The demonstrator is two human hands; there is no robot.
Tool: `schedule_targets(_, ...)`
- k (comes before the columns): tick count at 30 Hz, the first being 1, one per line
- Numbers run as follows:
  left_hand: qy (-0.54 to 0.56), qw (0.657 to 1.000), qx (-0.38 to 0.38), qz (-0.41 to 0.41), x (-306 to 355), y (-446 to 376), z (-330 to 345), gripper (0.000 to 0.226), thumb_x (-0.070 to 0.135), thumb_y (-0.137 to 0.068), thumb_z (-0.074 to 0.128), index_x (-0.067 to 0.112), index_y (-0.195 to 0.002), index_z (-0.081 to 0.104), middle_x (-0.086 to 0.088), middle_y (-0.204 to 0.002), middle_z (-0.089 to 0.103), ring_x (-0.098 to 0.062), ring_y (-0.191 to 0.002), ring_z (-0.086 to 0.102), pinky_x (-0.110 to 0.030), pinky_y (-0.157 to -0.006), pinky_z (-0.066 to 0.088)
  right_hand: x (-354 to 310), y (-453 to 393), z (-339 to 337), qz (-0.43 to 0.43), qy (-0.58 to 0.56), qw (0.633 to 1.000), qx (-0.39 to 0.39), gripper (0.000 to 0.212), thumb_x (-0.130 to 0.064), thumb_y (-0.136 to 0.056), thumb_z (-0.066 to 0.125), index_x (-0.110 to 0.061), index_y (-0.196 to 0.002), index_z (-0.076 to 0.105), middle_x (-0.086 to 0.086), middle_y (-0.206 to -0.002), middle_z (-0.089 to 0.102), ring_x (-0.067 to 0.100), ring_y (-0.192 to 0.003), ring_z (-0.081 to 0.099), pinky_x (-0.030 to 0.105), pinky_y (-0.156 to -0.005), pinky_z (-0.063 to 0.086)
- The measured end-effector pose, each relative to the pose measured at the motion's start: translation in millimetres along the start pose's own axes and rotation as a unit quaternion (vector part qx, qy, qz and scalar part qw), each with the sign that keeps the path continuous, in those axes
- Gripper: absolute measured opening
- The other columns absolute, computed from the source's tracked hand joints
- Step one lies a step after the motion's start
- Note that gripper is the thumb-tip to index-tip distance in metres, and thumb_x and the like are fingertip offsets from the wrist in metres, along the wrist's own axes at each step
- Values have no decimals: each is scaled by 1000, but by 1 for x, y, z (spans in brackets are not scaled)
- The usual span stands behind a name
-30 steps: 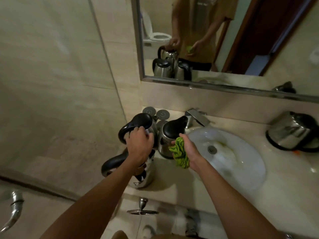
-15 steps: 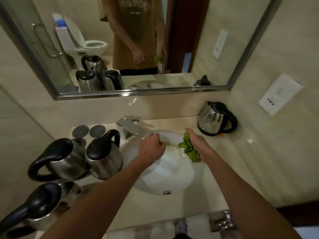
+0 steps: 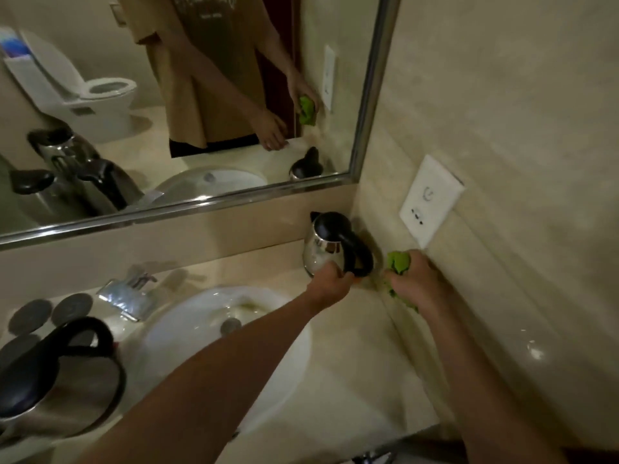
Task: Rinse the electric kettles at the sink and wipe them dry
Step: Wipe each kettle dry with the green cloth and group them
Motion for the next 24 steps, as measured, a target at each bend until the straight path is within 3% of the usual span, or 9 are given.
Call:
schedule_targets(2, 122, 992, -8, -30, 13, -18, 15, 26, 26, -97, 53, 3, -89, 63, -14, -86, 63, -27, -82, 62, -45, -78, 52, 5, -4, -7, 0, -14, 1000, -9, 29, -25, -88, 69, -14, -112, 57, 4, -102, 58, 24, -90, 58, 26, -73, 42)
schedule_targets(3, 201, 977, -7, -63, 24, -30, 28, 30, 28, -97, 54, 2, -106, 65, -15, -101, 66, -30, -96, 64, -44, -90, 52, 12, -11, -12, 3, -20, 1000, -20, 26, -23, -88, 69, -14, -110, 56, 2, -99, 58, 21, -85, 58, 23, -68, 41)
schedule_targets(6, 399, 900, 3, -176, 32, -39, 47, 58, 41, -98, 55, 6, -142, 44, -11, -137, 55, -29, -124, 54, -39, -106, 44, 19, -8, -3, -10, -6, 1000, -19, 20, -22, -88, 66, -16, -103, 53, 1, -90, 57, 17, -76, 59, 27, -67, 42)
schedule_targets(11, 558, 791, 16, -249, 37, -53, 57, 66, 50, -100, 47, 8, -149, 34, -13, -148, 45, -31, -134, 45, -41, -112, 38, 33, -13, 0, -1, -4, 1000, -30, 17, -26, -94, 63, -17, -104, 52, -17, -75, 47, -5, -59, 44, 19, -50, 34)
schedule_targets(13, 538, 807, 24, -241, 28, -57, 56, 67, 52, -101, 40, 9, -151, 31, -13, -150, 42, -31, -137, 42, -43, -113, 37, 34, -15, 3, -1, -2, 999, -41, 19, -27, -94, 64, -17, -106, 53, -15, -76, 49, -5, -59, 44, 14, -47, 31)
schedule_targets(15, 491, 836, 47, -241, 10, -59, 56, 69, 56, -101, 31, 10, -151, 29, -13, -152, 39, -33, -138, 40, -44, -113, 36, 32, -17, 7, -4, 2, 999, -49, 24, -29, -92, 65, -14, -109, 56, -3, -88, 56, 6, -64, 48, 21, -54, 36)
schedule_targets(19, 399, 881, 132, -220, -44, -48, 36, 79, 68, -94, 36, 4, -137, 51, -17, -131, 58, -36, -118, 56, -43, -101, 48, 27, -18, 21, -11, 13, 998, -63, 29, -35, -90, 67, -13, -108, 60, 7, -104, 60, 22, -88, 51, 28, -73, 37)
schedule_targets(22, 335, 903, 179, -203, -81, -31, 8, 80, 78, -81, 47, 3, -99, 69, -15, -92, 70, -30, -82, 66, -35, -69, 55, 27, -19, 44, 7, -33, 994, -100, 30, -35, -91, 66, -15, -112, 60, 9, -108, 63, 26, -95, 57, 29, -77, 42)
schedule_targets(24, 296, 913, 211, -183, -96, -18, -12, 75, 78, -76, 50, 5, -71, 69, -14, -70, 69, -26, -65, 64, -36, -61, 52, 26, -15, 60, 14, -40, 992, -119, 31, -37, -91, 65, -17, -114, 60, 9, -111, 62, 27, -98, 57, 32, -82, 45)
Point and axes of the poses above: each hand's wrist, its own y-axis away from the middle knuckle, its own z-axis out of the palm, x = y × z, the point moved 7 cm from there along -y, towards the middle knuckle
